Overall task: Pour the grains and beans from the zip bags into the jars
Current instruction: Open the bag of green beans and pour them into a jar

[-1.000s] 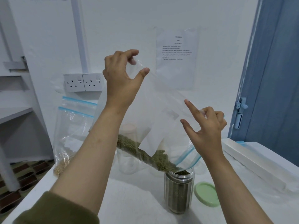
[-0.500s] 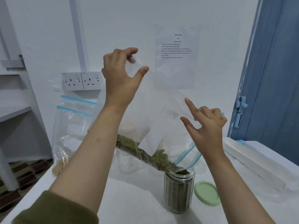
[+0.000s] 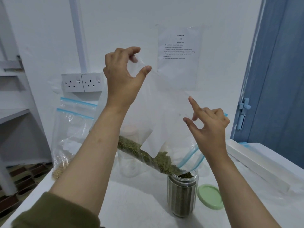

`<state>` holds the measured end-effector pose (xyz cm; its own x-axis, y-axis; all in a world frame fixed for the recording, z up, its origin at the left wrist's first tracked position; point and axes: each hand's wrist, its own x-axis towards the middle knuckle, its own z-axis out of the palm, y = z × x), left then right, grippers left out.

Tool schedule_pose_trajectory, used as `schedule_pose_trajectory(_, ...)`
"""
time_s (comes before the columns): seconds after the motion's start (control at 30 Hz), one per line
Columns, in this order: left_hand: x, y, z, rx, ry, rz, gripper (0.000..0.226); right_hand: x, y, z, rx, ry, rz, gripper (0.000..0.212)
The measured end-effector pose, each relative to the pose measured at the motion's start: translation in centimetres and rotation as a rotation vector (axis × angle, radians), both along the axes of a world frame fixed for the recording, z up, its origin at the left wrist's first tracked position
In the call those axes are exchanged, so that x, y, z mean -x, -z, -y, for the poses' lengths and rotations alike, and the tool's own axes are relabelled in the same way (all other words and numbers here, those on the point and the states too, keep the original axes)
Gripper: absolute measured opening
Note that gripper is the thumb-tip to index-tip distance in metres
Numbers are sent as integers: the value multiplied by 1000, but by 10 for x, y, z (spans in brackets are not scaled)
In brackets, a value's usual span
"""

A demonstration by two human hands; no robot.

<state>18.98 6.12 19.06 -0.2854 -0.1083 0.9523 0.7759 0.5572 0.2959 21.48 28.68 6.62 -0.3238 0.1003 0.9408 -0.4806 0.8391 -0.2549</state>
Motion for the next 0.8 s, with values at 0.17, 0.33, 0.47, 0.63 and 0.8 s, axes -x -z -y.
schedule_pose_trajectory(0.17,0,-2,0,3,1,-2,44,0,0,2,13,11,-23,54)
schedule_pose_trajectory(0.33,1,-2,2,-3,6,-1,44,0,3,6,46,11,-38,57)
schedule_pose_trajectory(0.47,0,-1,2,0,3,-1,44,2,2,6,26,50,-38,54)
schedule_pose_trajectory(0.63,-1,-3,2,1,0,1,44,2,0,6,9,75,-37,53)
schedule_pose_trajectory(0.8,-1,-3,3,2,-3,3,44,0,0,6,11,76,-27,55)
